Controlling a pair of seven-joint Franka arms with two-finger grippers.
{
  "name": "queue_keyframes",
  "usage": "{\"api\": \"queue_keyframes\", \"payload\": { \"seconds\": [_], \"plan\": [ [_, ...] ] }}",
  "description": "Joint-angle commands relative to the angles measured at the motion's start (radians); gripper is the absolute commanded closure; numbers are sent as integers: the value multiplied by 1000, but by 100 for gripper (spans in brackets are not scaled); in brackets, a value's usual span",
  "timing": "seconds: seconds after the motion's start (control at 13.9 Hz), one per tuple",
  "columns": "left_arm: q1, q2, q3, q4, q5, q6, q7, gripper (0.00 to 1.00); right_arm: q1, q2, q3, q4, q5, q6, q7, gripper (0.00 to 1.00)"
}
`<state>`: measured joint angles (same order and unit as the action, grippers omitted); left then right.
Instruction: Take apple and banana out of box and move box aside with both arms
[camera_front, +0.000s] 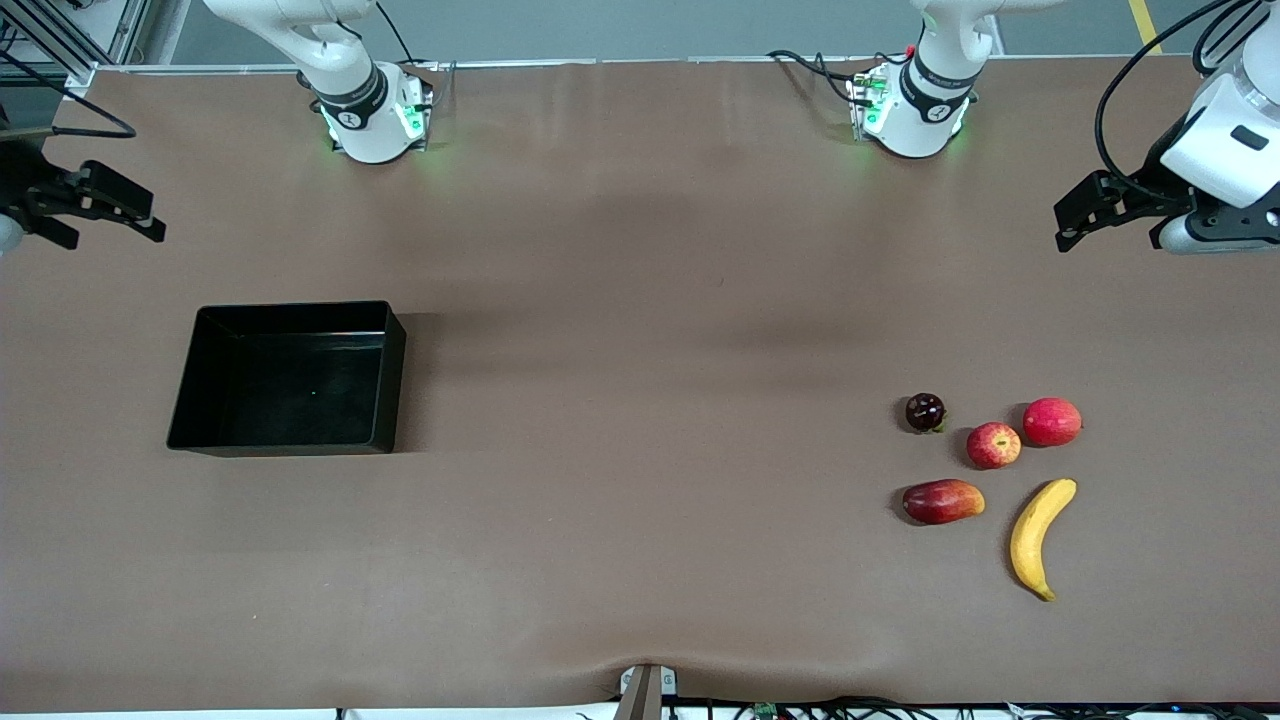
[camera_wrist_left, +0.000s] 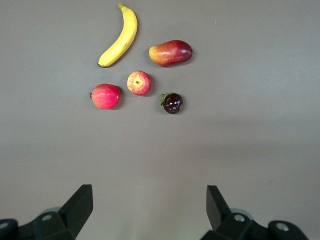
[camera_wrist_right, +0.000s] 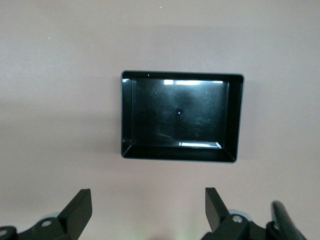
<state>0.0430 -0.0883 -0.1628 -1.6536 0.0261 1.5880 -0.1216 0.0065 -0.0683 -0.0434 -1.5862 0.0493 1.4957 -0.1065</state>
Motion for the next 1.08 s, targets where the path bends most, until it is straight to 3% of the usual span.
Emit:
{"api": "queue_keyframes", "payload": {
  "seconds": [0.0,0.65,1.0],
  "plan": [
    [3,-1,-4,0,20,9,-6,0,-25,31,10,51,-11,-18,-32,0],
    [2,16,-4,46,20,-3,16,0,-23,25,10,49,-37,-45,-33,0],
    [-2,12,-6,86,20,-72,13,0,-23,25,10,48,-43,-54,-28,0]
  ]
}}
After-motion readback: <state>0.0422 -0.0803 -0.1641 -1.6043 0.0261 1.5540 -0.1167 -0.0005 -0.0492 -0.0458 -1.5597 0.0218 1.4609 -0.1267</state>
